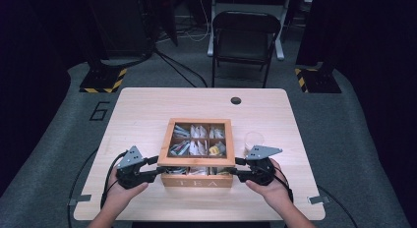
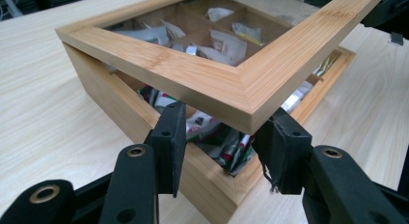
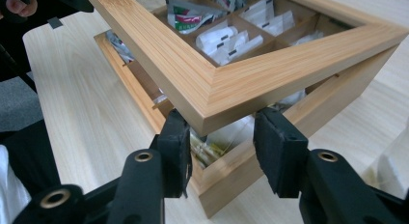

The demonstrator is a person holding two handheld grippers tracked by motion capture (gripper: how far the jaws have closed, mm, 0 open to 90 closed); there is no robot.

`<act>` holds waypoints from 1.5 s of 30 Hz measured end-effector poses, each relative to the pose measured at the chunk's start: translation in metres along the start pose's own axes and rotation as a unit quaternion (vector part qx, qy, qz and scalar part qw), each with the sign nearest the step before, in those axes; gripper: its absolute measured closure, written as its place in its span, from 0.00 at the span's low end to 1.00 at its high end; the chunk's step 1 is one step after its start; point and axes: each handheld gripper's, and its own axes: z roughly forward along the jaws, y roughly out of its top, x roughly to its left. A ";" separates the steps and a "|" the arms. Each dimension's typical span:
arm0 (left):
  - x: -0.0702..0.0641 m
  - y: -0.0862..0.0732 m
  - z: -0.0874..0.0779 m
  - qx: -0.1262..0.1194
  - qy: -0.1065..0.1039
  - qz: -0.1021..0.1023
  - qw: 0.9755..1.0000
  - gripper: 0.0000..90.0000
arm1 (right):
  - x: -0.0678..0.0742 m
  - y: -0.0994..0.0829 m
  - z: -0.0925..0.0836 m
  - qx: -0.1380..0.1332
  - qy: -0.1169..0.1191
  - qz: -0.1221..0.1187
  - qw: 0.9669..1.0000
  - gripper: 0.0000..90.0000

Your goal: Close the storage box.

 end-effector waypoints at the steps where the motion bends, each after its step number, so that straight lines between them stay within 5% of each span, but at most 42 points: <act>1: 0.000 -0.002 0.001 -0.002 0.000 -0.001 1.000 0.61 | 0.000 -0.001 0.000 0.002 0.001 -0.001 1.000 0.63; 37: -0.009 -0.020 -0.002 0.026 -0.006 -0.021 0.999 0.60 | 0.008 -0.020 0.004 0.028 -0.008 0.001 1.000 0.61; 40: -0.008 -0.020 -0.007 0.005 -0.013 -0.035 0.999 0.60 | 0.009 -0.021 0.005 0.035 -0.008 -0.001 0.999 0.61; 45: -0.010 -0.016 -0.008 0.018 -0.013 -0.019 1.000 0.60 | 0.005 -0.019 -0.002 0.014 -0.004 0.014 1.000 0.62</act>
